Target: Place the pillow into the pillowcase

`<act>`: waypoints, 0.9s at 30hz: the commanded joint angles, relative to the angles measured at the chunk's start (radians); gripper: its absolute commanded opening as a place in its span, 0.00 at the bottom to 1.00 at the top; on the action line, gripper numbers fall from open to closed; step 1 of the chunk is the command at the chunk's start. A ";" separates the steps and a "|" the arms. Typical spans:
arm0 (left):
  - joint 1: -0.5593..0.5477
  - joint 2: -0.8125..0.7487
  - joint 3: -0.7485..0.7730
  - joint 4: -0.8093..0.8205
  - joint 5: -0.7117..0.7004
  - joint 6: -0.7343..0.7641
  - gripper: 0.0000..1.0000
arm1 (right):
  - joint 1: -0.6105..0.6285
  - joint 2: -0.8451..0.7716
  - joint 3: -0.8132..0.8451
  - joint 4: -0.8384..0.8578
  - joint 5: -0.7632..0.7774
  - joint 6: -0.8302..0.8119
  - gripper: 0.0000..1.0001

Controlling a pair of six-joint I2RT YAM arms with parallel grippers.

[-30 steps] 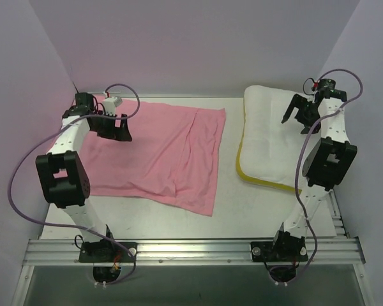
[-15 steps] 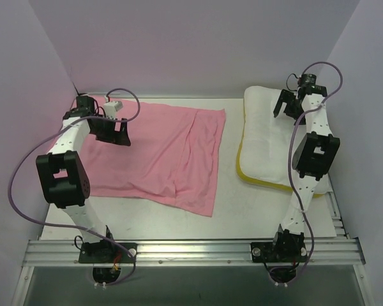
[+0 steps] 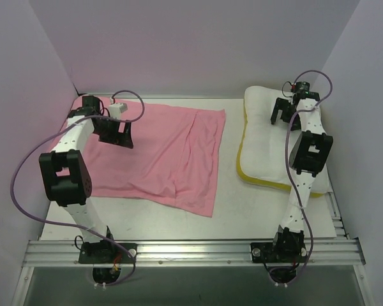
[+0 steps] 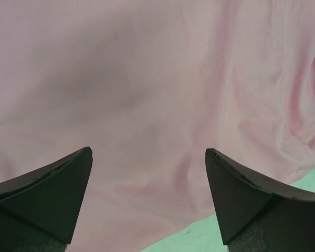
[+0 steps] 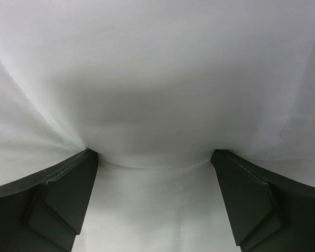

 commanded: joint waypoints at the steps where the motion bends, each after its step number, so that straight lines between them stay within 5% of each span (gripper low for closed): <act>1: 0.000 -0.024 0.081 -0.020 0.007 -0.007 0.98 | 0.011 0.041 -0.003 -0.138 0.001 -0.058 0.98; 3: 0.000 -0.024 0.087 -0.021 0.002 -0.010 0.97 | 0.016 0.061 -0.006 -0.186 -0.010 -0.055 0.88; 4: 0.000 -0.023 0.090 -0.020 0.000 -0.013 0.97 | 0.016 0.082 0.012 -0.207 -0.012 -0.055 0.97; 8: 0.002 -0.038 0.095 -0.025 -0.021 -0.019 0.97 | 0.022 0.069 -0.003 -0.192 0.024 -0.050 0.86; 10: 0.002 -0.050 0.093 -0.025 -0.029 -0.018 0.97 | 0.028 0.066 0.001 -0.188 0.025 -0.055 0.70; 11: 0.002 -0.055 0.092 -0.026 -0.032 -0.016 0.97 | 0.030 0.064 0.003 -0.186 0.025 -0.058 0.59; 12: 0.002 -0.059 0.086 -0.026 -0.033 -0.015 0.97 | 0.031 0.063 0.004 -0.185 0.037 -0.058 0.04; 27: 0.002 -0.084 0.106 -0.032 0.029 -0.022 0.97 | 0.034 -0.422 -0.117 -0.184 -0.350 -0.343 0.00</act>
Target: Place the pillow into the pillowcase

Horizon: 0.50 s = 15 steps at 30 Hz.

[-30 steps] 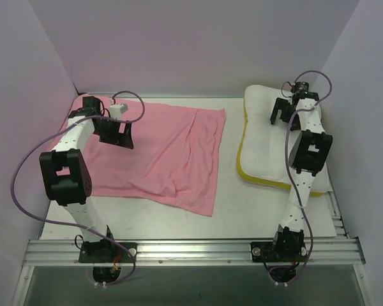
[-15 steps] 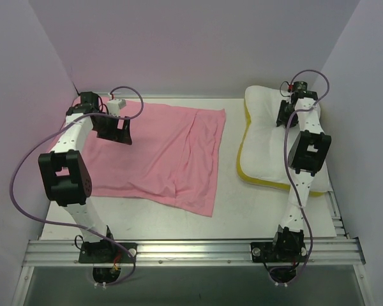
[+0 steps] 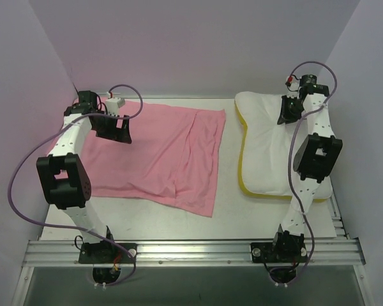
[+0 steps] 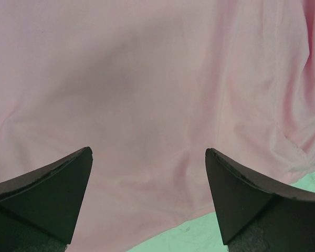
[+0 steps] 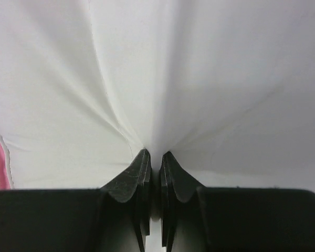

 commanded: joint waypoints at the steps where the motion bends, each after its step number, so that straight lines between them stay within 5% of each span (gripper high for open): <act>1: 0.002 -0.048 0.051 -0.005 0.054 -0.013 0.97 | 0.031 -0.289 -0.029 -0.063 -0.161 -0.207 0.00; 15: 0.000 -0.097 0.034 0.012 0.166 -0.035 0.97 | 0.174 -0.637 -0.249 -0.285 -0.089 -0.893 0.00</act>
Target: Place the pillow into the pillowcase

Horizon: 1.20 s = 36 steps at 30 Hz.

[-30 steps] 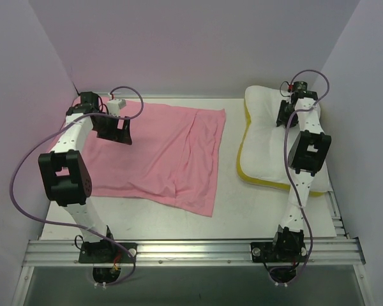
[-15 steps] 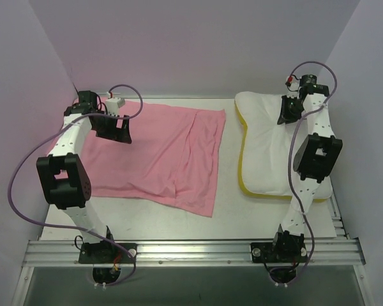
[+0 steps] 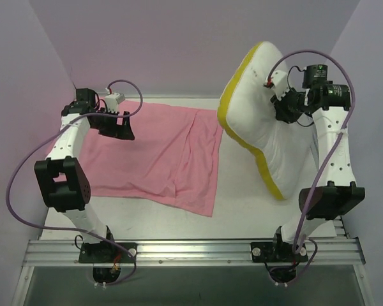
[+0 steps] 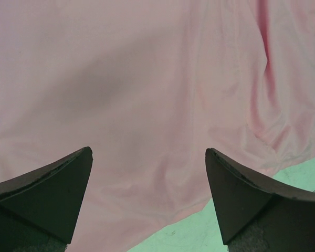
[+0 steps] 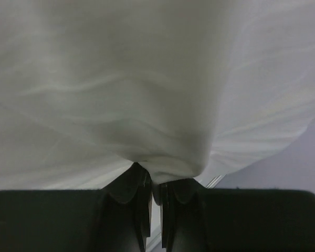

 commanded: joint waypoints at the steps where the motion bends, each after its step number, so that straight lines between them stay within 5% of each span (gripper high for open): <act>1: -0.001 -0.076 0.019 0.019 0.071 -0.026 0.97 | 0.048 -0.025 -0.091 -0.098 0.046 -0.235 0.00; 9: -0.133 -0.122 -0.093 0.124 0.022 -0.125 0.96 | 0.090 -0.002 -0.341 -0.015 -0.037 -0.072 0.00; 11: -0.220 -0.128 -0.142 0.195 -0.033 -0.150 0.90 | 0.092 0.006 -0.388 0.046 -0.046 0.003 0.00; 15: -0.375 -0.102 -0.174 0.287 -0.165 -0.222 0.62 | 0.081 0.016 -0.480 0.103 -0.075 0.096 0.00; 22: -0.550 0.055 -0.106 0.347 -0.363 -0.238 0.44 | 0.058 0.015 -0.563 0.137 -0.074 0.139 0.00; 36: -0.603 0.313 0.106 0.359 -0.436 -0.265 0.42 | 0.058 0.113 -0.600 0.194 -0.095 0.234 0.00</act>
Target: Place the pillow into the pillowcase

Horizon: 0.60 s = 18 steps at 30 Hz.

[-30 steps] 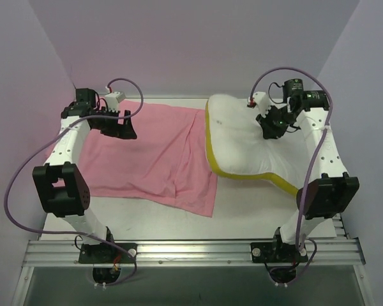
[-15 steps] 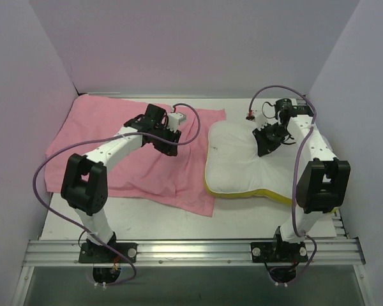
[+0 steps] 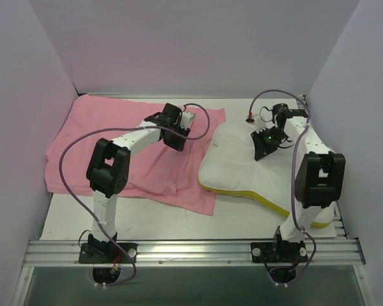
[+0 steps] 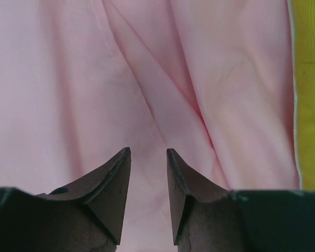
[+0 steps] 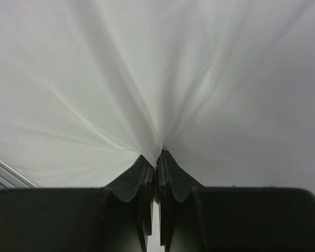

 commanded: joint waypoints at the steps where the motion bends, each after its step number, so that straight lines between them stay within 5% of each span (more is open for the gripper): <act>1: -0.026 0.028 0.067 0.043 -0.034 -0.012 0.43 | -0.004 0.013 -0.001 -0.009 -0.039 0.045 0.00; 8: -0.042 0.083 0.107 0.039 -0.118 -0.006 0.49 | 0.010 0.064 -0.004 0.007 0.053 0.069 0.00; 18: -0.042 0.163 0.150 0.008 -0.226 0.032 0.39 | 0.019 0.097 -0.010 0.005 0.132 0.091 0.00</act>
